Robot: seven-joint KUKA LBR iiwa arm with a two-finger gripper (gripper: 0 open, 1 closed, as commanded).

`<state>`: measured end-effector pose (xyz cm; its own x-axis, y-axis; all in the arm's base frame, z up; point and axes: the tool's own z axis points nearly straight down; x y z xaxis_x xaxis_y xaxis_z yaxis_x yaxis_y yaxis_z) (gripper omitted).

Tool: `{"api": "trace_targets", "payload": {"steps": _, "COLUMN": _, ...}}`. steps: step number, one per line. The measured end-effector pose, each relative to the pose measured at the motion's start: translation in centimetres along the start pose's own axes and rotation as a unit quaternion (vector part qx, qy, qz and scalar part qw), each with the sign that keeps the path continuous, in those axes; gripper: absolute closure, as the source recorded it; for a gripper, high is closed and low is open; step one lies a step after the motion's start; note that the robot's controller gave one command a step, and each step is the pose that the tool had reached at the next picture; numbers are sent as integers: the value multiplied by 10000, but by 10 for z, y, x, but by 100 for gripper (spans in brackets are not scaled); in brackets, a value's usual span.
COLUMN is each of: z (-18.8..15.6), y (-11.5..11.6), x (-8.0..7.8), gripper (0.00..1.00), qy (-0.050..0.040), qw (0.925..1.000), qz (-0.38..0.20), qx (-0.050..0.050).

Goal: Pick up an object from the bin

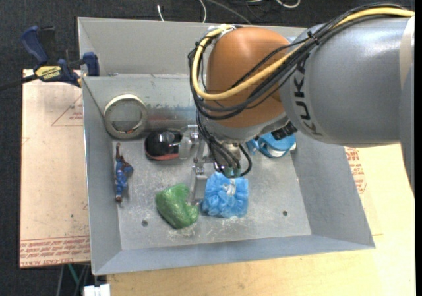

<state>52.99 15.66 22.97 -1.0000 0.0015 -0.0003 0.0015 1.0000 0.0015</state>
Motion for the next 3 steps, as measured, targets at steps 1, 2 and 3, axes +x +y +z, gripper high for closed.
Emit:
{"api": "trace_targets", "payload": {"steps": 1, "z": 0, "y": 0, "x": 0, "gripper": 0, "qy": 0, "qw": 10000, "qz": 0, "qx": 0}}
{"api": "trace_targets", "payload": {"steps": 2, "z": -81, "y": -26, "x": 11, "gripper": 0, "qy": 2, "qw": 9980, "qz": 637, "qx": 1}}
{"api": "trace_targets", "payload": {"steps": 3, "z": 45, "y": 7, "x": 42, "gripper": 100, "qy": 77, "qw": 9999, "qz": 110, "qx": 16}}
